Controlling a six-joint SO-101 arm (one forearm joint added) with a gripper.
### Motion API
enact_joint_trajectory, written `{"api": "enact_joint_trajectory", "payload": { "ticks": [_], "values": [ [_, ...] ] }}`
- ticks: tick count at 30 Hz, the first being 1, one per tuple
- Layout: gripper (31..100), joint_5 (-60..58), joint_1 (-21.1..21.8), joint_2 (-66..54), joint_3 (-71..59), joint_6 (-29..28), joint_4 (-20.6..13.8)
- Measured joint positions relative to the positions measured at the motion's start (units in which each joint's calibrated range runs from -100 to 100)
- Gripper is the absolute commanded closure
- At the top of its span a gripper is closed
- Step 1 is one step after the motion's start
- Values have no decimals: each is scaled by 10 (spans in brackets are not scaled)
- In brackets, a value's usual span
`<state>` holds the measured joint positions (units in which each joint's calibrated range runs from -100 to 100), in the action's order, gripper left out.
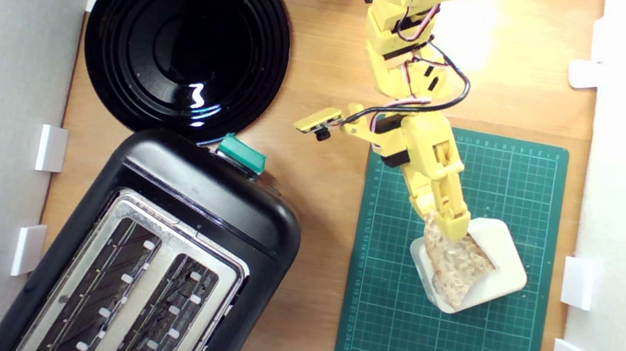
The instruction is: Pick bread and place in toaster
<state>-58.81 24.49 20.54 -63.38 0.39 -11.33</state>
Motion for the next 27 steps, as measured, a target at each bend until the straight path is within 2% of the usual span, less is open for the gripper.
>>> {"api": "enact_joint_trajectory", "payload": {
  "ticks": [13, 27],
  "values": [
    [733, 0, 0, -1, 1, -1, 2],
    [734, -4, 1, -1, 2, -1, 2]
  ]
}}
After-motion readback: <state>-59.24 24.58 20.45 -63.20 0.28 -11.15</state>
